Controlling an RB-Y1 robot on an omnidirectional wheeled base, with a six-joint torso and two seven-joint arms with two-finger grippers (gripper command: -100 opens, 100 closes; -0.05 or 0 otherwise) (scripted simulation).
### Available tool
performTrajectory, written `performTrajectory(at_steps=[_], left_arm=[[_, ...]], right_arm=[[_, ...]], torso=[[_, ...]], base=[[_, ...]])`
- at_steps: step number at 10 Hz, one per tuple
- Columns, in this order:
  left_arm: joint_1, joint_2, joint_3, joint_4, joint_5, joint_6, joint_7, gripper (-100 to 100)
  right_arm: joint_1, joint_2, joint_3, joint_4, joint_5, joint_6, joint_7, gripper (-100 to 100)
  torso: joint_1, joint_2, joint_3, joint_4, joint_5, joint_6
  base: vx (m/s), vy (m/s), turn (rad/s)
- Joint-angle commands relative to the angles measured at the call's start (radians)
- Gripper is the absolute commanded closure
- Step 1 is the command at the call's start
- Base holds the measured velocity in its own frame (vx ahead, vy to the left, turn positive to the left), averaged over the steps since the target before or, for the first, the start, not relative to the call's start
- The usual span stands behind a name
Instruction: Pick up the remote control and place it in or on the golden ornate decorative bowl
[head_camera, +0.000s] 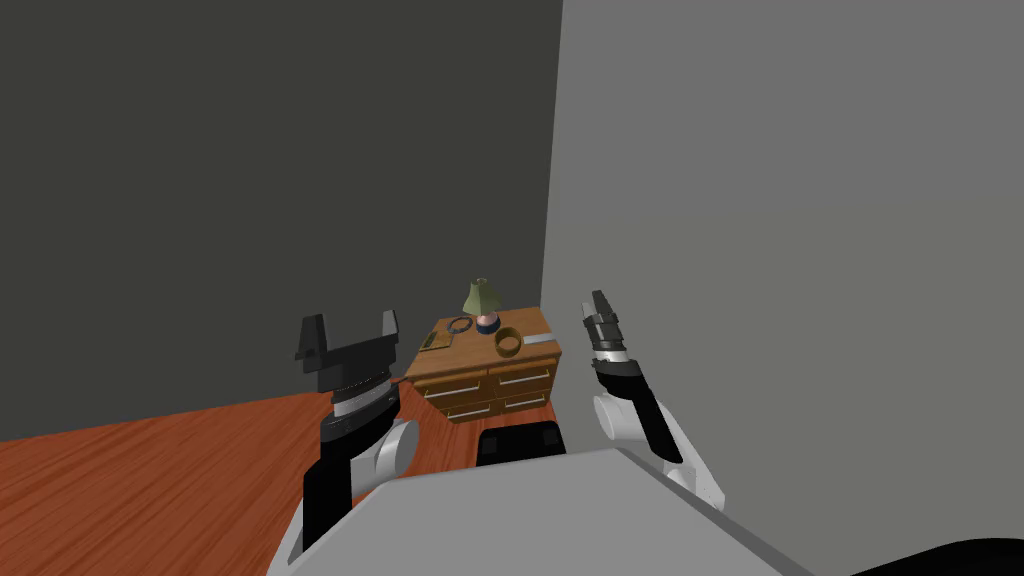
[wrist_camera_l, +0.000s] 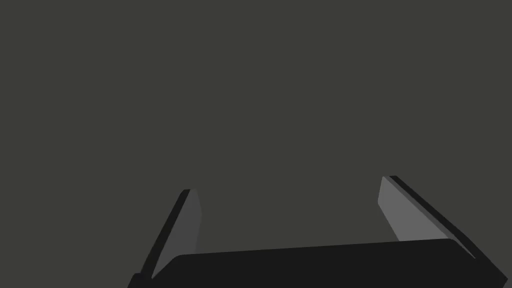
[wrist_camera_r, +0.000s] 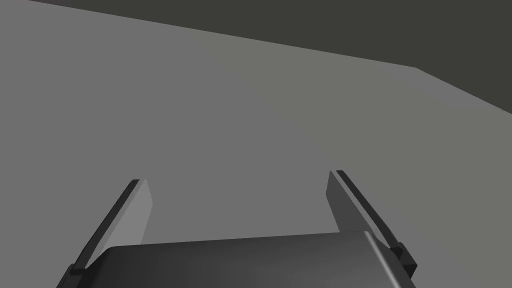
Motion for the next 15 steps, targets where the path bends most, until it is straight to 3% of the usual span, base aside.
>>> performTrajectory(at_steps=[1,5,9,10,12,13,15], left_arm=[[0.000,0.000,0.000,0.000,0.000,0.000,0.000,0],[0.000,0.000,0.000,0.000,0.000,0.000,0.000,0],[0.000,0.000,0.000,0.000,0.000,0.000,0.000,0],[0.000,0.000,0.000,0.000,0.000,0.000,0.000,0],[0.000,0.000,0.000,0.000,0.000,0.000,0.000,0],[0.000,0.000,0.000,0.000,0.000,0.000,0.000,0],[0.000,0.000,0.000,0.000,0.000,0.000,0.000,0]], right_arm=[[0.002,-0.039,-0.003,0.017,0.023,-0.010,0.000,-100],[0.007,-0.138,-0.020,0.075,0.103,-0.044,0.000,-100],[0.017,-0.259,-0.054,0.169,0.220,-0.092,-0.003,-100],[0.017,-0.269,-0.054,0.169,0.224,-0.092,-0.003,-100],[0.025,-0.336,-0.075,0.228,0.291,-0.121,-0.005,-100],[0.025,-0.344,-0.075,0.228,0.298,-0.121,-0.005,-100],[0.036,-0.415,-0.098,0.294,0.366,-0.152,-0.008,-100]], torso=[[0.000,0.000,0.000,0.000,0.000,0.000],[0.003,0.005,0.003,0.001,0.001,0.000],[0.003,0.006,0.003,0.001,0.001,0.000],[0.004,0.006,0.004,0.001,0.001,0.000],[0.003,0.003,0.002,0.001,0.001,0.000],[0.004,0.004,0.002,0.001,0.001,0.000],[0.002,0.003,0.002,0.001,0.001,0.000]], base=[[-0.038,0.015,0.113],[-0.073,0.054,0.127],[-0.084,0.071,0.207],[-0.052,0.058,0.080],[-0.046,0.065,0.227],[-0.042,0.051,0.082],[-0.034,0.062,0.247]])
